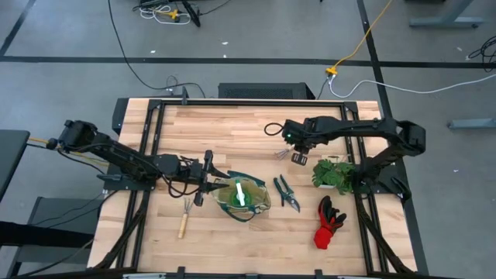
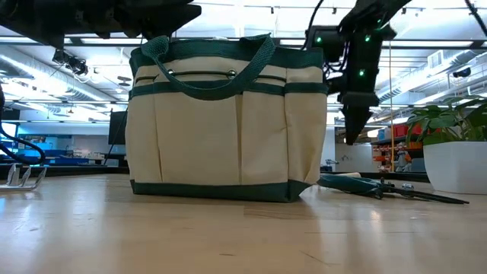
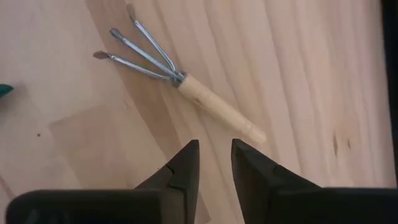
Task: Pick & Place Garden tools in Gardening bag
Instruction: Put the top brown hand rake into the gardening bag
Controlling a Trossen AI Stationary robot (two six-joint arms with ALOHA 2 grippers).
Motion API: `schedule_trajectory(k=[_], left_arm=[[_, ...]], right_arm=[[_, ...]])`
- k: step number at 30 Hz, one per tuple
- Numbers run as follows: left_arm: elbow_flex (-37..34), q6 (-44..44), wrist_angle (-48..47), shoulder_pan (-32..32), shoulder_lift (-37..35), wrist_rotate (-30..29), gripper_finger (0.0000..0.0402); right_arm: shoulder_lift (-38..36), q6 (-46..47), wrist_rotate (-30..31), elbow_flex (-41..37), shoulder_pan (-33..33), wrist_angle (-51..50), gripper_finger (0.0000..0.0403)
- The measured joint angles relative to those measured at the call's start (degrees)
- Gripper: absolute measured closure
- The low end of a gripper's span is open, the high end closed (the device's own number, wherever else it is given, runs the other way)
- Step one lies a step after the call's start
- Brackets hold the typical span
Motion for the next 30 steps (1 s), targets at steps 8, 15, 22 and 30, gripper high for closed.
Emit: schedule_trajectory(k=[8, 15, 22, 30], left_arm=[[0.00, 4.14, 0.76, -0.01, 0.02, 0.00, 0.0275], [0.00, 2.91, 0.51, 0.00, 0.03, 1.24, 0.0275], [0.00, 2.82, 0.01, 0.00, 0.02, 2.40, 0.0275], [0.00, 2.82, -0.81, 0.00, 0.02, 2.43, 0.0275]], right_arm=[[4.99, -6.34, 0.51, 0.02, -0.18, 3.63, 0.0254], [7.71, -10.39, 2.50, 0.02, -0.25, 7.13, 0.0233], [10.26, -13.48, 2.47, 0.02, -0.90, 7.89, 0.0236], [11.84, -13.93, 0.29, 0.07, -3.23, 8.34, 0.0236]])
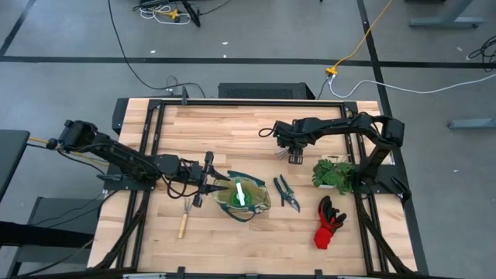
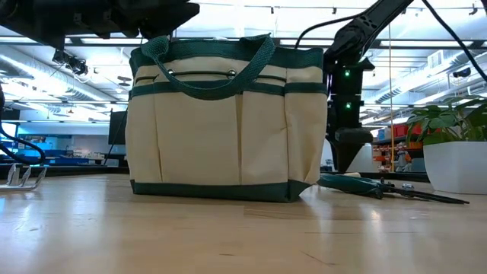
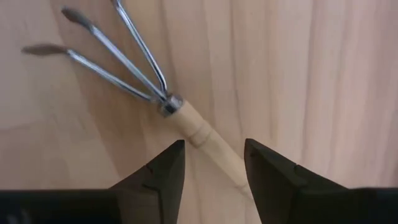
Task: Pick & Place Garden tools in Gardening bag
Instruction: Put the top brown hand rake into the gardening bag
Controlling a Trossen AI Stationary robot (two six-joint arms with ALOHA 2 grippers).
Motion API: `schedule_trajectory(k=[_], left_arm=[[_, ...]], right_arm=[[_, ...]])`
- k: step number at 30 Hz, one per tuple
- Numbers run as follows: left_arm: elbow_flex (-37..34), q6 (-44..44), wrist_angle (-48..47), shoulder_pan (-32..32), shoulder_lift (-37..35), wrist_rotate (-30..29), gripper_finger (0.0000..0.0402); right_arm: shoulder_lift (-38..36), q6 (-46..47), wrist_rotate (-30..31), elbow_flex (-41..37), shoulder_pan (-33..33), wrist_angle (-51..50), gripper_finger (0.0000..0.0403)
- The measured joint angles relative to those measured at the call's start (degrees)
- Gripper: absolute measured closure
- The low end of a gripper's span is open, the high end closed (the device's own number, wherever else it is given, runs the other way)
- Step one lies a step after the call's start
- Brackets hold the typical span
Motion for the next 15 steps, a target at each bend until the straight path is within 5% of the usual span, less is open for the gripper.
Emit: schedule_trajectory(k=[15], left_arm=[[0.00, 0.07, -0.80, -0.02, 0.00, 0.00, 0.0275]], right_arm=[[4.50, -2.62, -2.11, 0.31, -0.98, 0.35, 0.0237]])
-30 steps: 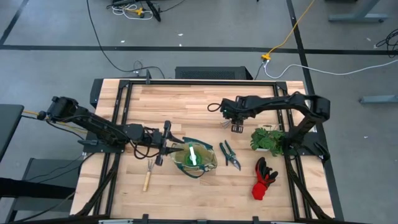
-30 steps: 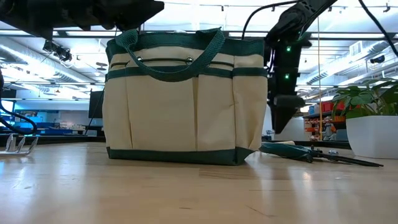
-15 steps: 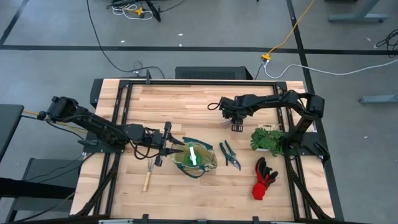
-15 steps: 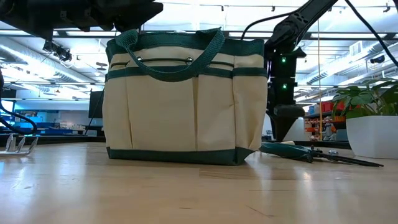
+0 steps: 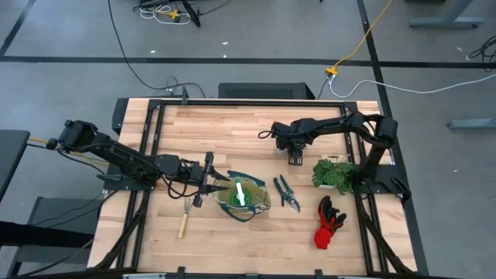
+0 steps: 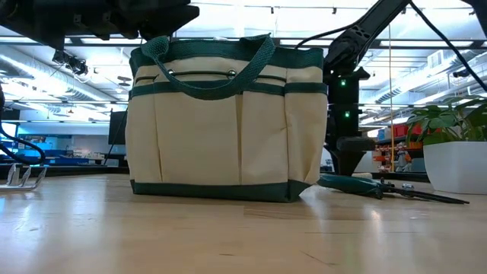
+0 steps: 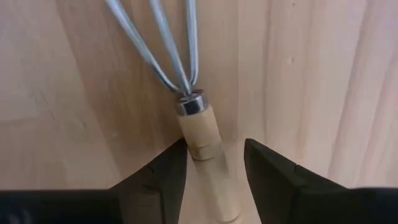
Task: Pick & Place Garden tools in Gardening bag
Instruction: Put the top brown hand rake into the gardening bag
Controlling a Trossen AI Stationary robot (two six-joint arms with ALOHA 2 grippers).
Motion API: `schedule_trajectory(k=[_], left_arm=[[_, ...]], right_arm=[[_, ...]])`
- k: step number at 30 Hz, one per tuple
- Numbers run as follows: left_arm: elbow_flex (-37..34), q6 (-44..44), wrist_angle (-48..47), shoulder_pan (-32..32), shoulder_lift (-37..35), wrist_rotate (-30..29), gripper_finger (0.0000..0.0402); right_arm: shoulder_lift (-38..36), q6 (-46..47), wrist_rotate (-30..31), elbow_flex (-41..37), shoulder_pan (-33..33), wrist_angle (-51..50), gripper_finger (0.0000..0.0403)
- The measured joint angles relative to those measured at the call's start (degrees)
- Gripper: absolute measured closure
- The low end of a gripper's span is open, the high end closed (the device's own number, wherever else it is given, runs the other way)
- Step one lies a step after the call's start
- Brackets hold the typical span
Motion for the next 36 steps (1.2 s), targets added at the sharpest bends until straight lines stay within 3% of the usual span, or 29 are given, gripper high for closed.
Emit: schedule_trajectory(k=[16, 30, 36], left_arm=[[0.00, 0.00, -0.35, 0.02, 0.00, -0.02, 0.0275], [0.00, -0.04, -0.36, 0.02, 0.00, -0.02, 0.0275], [0.00, -0.04, -0.37, 0.02, 0.00, -0.02, 0.0275]], right_arm=[[0.28, 6.12, -3.49, -0.13, 0.96, -1.09, 0.0237], [0.32, 8.78, -10.61, -0.22, 1.69, -3.02, 0.0237], [0.34, 8.76, -10.91, -0.24, 1.78, -2.48, 0.0254]])
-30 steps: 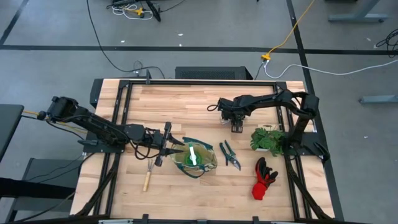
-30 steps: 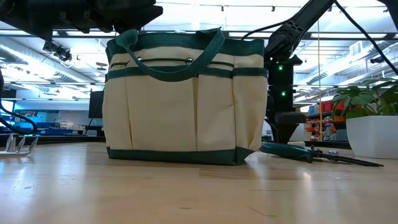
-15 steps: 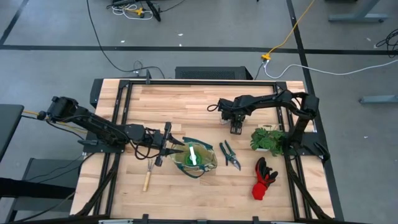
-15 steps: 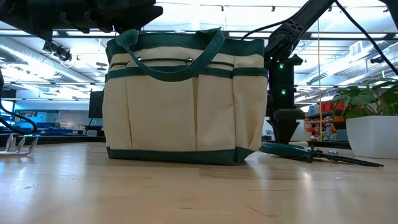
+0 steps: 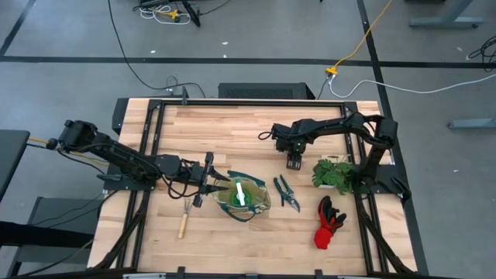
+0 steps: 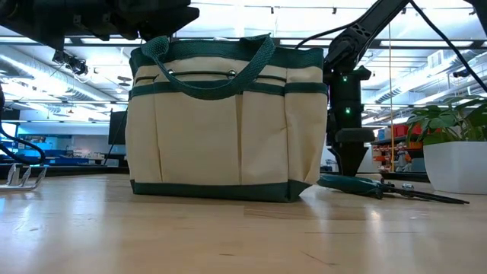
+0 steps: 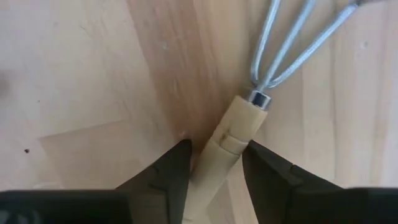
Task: Pick & Place Garden tools in Gardening bag
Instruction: Put the top brown hand rake into the gardening bag
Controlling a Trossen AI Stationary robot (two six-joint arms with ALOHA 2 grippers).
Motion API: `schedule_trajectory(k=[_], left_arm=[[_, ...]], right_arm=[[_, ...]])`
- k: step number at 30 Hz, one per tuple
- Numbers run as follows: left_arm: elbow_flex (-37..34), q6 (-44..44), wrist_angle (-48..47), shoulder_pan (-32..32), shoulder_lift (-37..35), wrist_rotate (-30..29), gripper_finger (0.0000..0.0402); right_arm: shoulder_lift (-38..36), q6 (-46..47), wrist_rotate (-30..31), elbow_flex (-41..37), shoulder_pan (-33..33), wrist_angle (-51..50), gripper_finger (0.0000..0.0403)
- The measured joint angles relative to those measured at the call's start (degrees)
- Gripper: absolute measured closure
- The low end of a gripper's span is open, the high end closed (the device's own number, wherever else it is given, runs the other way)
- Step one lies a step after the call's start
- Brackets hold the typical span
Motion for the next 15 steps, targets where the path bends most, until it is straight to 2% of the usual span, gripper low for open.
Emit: schedule_trajectory(k=[5, 12, 15], left_arm=[[0.00, -0.02, -0.04, 0.00, 0.00, 0.00, 0.0275], [0.00, -0.02, -0.50, 0.00, 0.00, 0.00, 0.0275], [0.00, -0.02, -1.02, 0.00, 0.00, 0.00, 0.0275]], right_arm=[[0.00, 0.25, 0.25, -0.02, 0.07, 0.06, 0.0286], [0.00, 1.49, 0.42, -0.07, 0.13, 0.25, 0.0351], [0.00, 3.02, 0.10, -0.07, 0.13, 0.57, 0.0358]])
